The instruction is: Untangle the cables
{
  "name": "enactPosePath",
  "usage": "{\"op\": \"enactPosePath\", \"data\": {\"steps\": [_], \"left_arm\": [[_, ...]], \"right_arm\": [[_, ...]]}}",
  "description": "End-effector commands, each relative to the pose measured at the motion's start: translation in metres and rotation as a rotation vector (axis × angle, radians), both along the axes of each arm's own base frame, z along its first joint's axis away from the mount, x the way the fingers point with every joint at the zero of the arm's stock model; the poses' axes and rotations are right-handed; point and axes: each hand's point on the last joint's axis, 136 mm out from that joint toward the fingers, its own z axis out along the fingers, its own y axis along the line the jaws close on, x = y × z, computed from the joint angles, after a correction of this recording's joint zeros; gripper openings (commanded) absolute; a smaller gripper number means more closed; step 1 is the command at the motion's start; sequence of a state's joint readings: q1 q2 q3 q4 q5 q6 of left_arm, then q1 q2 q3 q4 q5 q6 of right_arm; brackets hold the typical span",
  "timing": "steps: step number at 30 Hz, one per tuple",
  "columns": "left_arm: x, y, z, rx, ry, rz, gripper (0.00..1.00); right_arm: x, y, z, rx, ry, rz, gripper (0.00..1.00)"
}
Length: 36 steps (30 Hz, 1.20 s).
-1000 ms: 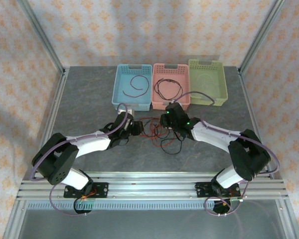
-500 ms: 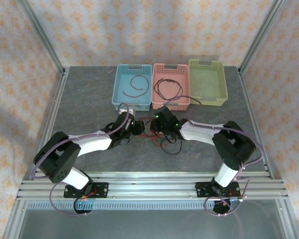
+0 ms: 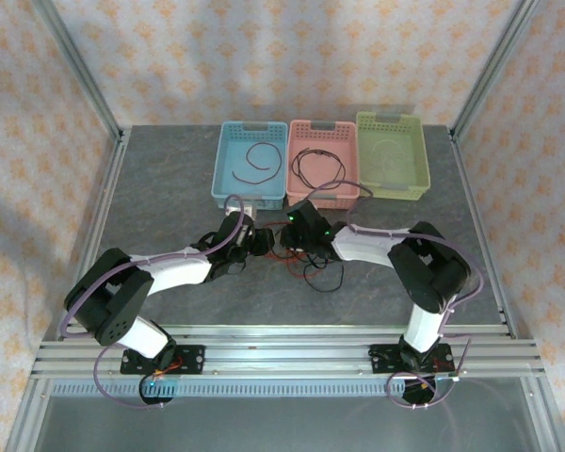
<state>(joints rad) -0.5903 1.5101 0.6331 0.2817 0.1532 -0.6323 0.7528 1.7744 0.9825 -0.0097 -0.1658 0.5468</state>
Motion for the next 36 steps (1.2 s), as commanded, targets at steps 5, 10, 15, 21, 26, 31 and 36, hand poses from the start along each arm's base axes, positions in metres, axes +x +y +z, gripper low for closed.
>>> {"op": "enactPosePath", "data": {"steps": [5,10,15,21,26,31,36], "left_arm": [[-0.003,-0.003,-0.003,-0.034,-0.007,-0.002,0.42],[-0.004,-0.001,-0.007,-0.030,0.002,0.010,0.42],[-0.003,0.001,-0.008,-0.024,0.002,0.020,0.42],[0.000,0.001,-0.013,-0.013,0.010,0.031,0.42],[0.006,-0.002,-0.015,-0.009,0.013,0.039,0.42],[0.012,-0.002,-0.019,0.012,0.023,0.055,0.44],[0.015,-0.004,-0.023,0.013,0.034,0.054,0.47]], "right_arm": [[0.008,0.014,0.003,0.027,-0.009,0.011,0.27],[0.010,0.014,-0.002,0.010,-0.001,0.008,0.26],[0.009,0.009,-0.007,-0.016,0.009,-0.004,0.21],[0.009,0.008,0.003,0.002,-0.012,-0.014,0.11],[0.008,0.003,0.025,0.020,-0.069,-0.008,0.03],[0.000,-0.002,0.049,0.059,-0.149,0.029,0.00],[-0.011,-0.006,0.069,0.095,-0.209,0.078,0.00]]}}
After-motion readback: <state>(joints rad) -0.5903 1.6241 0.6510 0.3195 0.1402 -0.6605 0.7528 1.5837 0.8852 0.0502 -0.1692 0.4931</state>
